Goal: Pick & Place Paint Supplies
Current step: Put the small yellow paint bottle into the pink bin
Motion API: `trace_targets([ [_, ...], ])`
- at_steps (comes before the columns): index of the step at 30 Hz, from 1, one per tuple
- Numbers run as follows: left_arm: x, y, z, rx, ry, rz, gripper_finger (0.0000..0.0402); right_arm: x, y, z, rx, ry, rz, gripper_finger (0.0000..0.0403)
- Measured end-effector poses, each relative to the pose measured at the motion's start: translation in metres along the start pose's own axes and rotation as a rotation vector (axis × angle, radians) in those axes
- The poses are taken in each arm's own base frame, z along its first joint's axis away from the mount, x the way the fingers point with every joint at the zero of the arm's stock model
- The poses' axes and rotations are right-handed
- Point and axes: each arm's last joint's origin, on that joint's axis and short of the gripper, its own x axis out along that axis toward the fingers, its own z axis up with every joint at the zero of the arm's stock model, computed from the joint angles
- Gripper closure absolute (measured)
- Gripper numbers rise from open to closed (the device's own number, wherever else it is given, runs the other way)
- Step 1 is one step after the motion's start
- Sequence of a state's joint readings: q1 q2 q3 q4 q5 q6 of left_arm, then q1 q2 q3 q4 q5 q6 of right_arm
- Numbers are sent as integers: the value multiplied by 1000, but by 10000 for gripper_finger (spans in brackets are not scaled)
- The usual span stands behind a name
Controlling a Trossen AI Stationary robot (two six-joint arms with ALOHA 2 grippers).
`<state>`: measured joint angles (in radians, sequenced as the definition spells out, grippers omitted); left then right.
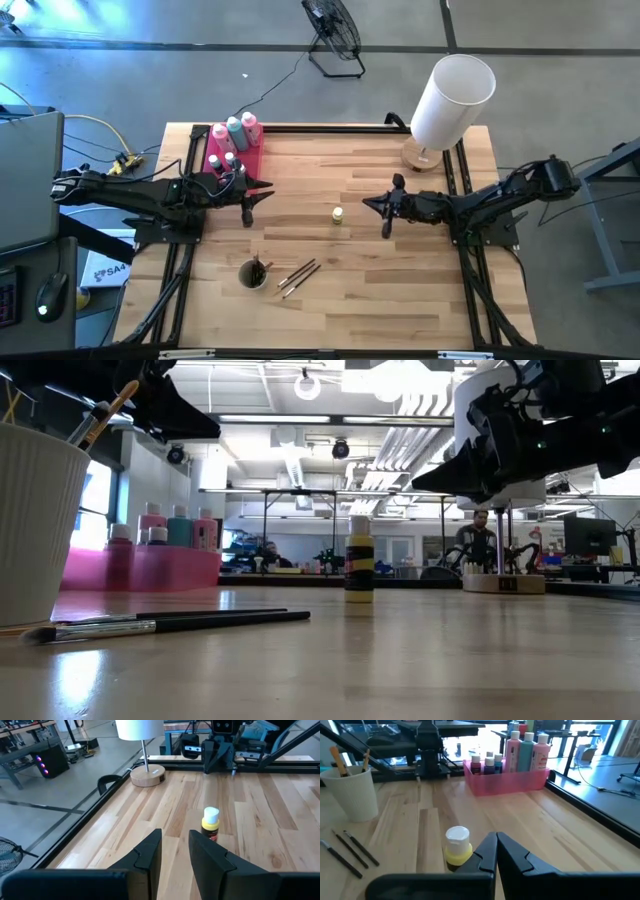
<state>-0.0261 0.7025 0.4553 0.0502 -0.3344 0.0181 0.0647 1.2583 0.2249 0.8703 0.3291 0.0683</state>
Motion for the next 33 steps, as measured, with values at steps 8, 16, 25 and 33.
trace_targets([
  [8,0,-1,1,-3,-10,-30,307,0,1,0,-76,0,23,400],
  [16,2,1,2,-59,-23,69,307,0,3,0,-100,2,87,400],
  [25,33,-15,6,135,-144,-120,307,0,3,0,-125,-2,95,400],
  [33,60,-21,-12,150,-71,-132,307,0,3,2,-143,-23,96,400],
])
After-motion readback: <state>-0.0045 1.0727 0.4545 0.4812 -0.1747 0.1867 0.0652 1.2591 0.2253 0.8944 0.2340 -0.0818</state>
